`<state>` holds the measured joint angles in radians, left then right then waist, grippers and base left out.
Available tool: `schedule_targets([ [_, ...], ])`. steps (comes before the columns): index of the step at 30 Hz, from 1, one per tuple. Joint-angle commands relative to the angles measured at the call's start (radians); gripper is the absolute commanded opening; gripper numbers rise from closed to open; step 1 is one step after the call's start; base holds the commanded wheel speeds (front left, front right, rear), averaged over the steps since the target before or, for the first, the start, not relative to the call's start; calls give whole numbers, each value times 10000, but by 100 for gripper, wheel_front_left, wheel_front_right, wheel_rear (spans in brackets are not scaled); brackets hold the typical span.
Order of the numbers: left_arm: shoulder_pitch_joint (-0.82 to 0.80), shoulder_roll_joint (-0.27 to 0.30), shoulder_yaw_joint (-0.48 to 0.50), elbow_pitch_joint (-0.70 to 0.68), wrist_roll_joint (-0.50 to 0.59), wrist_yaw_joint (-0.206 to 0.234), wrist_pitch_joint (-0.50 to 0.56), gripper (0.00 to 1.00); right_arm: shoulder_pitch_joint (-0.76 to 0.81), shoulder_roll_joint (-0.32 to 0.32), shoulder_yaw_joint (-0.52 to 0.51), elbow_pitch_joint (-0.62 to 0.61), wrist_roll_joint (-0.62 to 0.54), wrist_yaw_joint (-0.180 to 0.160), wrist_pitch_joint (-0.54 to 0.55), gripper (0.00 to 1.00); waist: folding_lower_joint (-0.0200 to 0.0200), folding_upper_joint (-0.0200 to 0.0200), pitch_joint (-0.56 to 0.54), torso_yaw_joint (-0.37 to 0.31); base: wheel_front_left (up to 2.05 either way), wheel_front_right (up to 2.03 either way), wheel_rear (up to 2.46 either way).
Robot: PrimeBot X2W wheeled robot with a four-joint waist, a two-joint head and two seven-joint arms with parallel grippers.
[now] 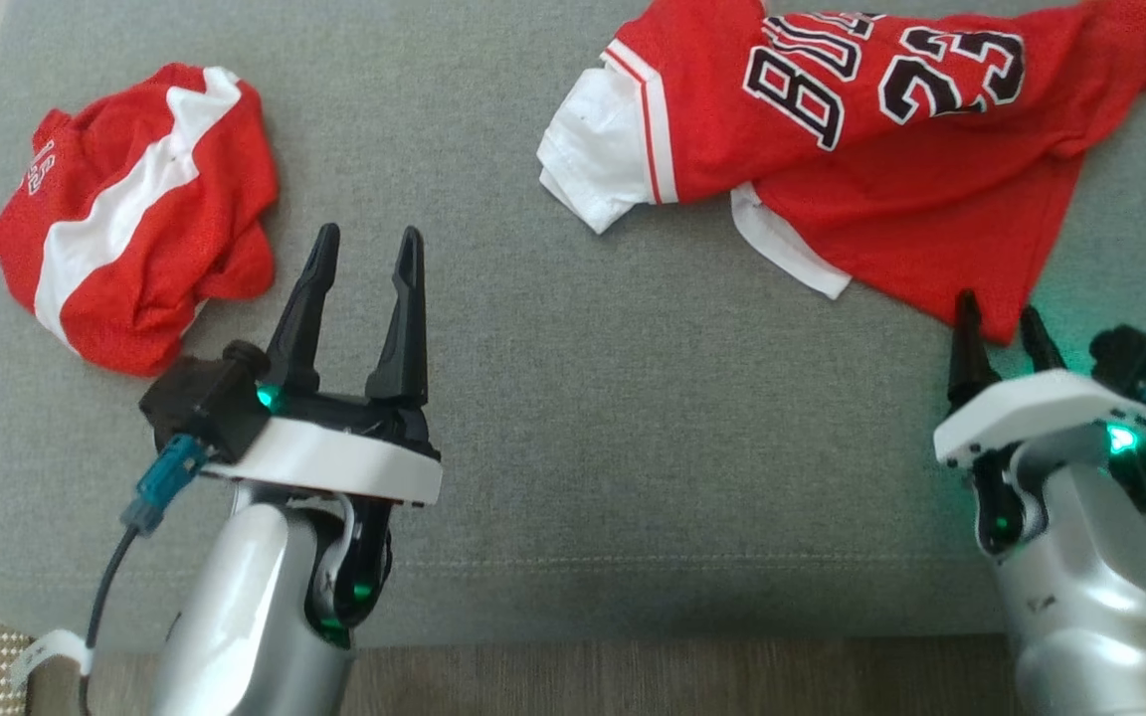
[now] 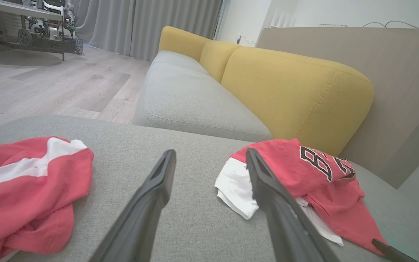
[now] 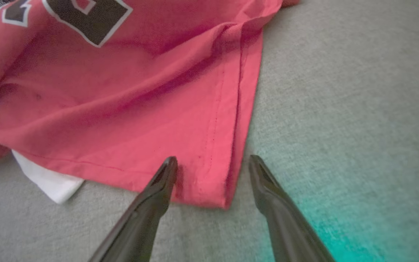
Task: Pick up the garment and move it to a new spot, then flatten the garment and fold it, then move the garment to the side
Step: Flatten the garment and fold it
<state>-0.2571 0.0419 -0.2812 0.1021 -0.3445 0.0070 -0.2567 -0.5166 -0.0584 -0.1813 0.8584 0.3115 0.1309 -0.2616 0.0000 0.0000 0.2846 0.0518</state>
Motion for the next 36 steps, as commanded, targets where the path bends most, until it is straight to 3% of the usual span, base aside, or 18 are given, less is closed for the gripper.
schedule_targets([
  [1,-362,83,276,-316,-21,-52,-51,100,-243,81,398,12,125,-2,-1,31,0,0,55,27,0,0,0],
  [2,-373,83,290,-307,-10,-52,-51,100,-300,81,490,77,161,-2,-1,0,0,0,75,17,0,0,0],
  [8,-374,83,439,-185,112,-76,-51,100,-180,81,303,-326,-571,-2,-1,0,0,0,52,-343,0,0,0],
  [18,-464,83,621,135,322,-178,-51,100,586,81,-1682,-1709,-2886,-2,284,0,0,0,-30,-1364,0,0,0],
  [28,-1072,83,551,1177,883,-330,-51,100,800,81,-2637,-2788,-3582,-2,734,0,0,0,252,-1929,0,0,0],
  [32,-1586,83,334,2001,1239,-623,-51,100,690,81,-2728,-2915,-3709,-2,762,0,0,0,457,-2039,0,0,0],
  [36,-2420,343,-477,3256,2131,-1086,-51,100,530,82,-2386,-2874,-3456,-2,774,0,0,0,694,-2166,0,0,0],
])
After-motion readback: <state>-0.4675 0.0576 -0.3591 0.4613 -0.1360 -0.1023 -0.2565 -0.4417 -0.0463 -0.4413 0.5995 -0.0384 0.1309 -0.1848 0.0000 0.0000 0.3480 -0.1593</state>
